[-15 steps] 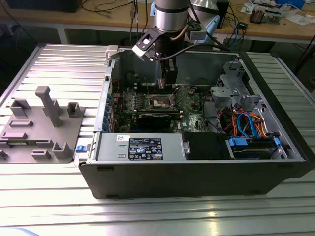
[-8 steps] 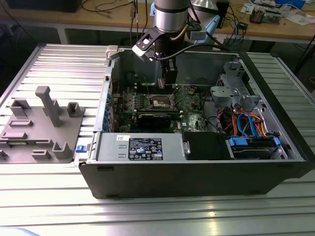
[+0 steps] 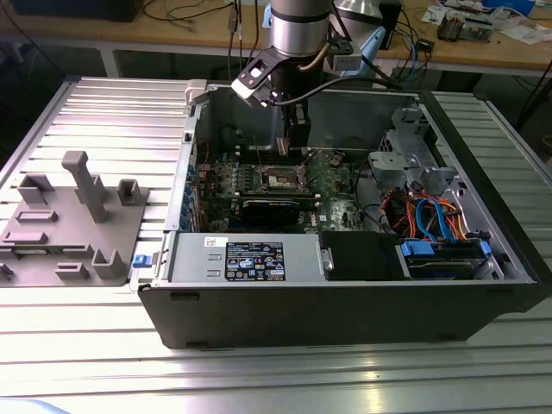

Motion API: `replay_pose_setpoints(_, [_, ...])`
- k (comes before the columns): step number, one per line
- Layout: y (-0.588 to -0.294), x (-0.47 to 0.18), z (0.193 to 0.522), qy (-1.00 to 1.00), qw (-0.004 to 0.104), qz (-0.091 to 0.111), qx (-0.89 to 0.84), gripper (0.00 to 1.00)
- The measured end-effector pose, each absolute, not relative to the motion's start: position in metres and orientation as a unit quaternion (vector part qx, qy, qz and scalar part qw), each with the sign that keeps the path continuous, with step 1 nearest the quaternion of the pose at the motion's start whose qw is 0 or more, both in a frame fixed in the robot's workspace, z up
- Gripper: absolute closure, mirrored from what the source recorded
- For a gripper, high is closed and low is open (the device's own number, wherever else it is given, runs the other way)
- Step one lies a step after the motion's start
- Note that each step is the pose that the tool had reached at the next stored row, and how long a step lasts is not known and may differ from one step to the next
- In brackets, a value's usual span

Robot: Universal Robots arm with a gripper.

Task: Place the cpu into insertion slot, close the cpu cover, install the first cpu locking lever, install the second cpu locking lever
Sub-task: 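Place the cpu into insertion slot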

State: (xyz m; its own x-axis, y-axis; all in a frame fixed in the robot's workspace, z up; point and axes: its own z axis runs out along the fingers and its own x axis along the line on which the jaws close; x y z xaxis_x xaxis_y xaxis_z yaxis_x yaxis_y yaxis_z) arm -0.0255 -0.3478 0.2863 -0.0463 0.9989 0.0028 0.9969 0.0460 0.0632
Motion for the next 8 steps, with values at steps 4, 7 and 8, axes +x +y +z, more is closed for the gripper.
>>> replay_pose_setpoints(4, [-0.3478,-0.0255,0.2863,0.721,0.021,0.024,0.692,0.46])
replay_pose_setpoints(7, [-0.3478,-0.0255,0.2862,0.72,0.021,0.024,0.693,0.46])
replay_pose_setpoints(8, [-0.3478,-0.0255,0.2863,0.72,0.021,0.024,0.693,0.46])
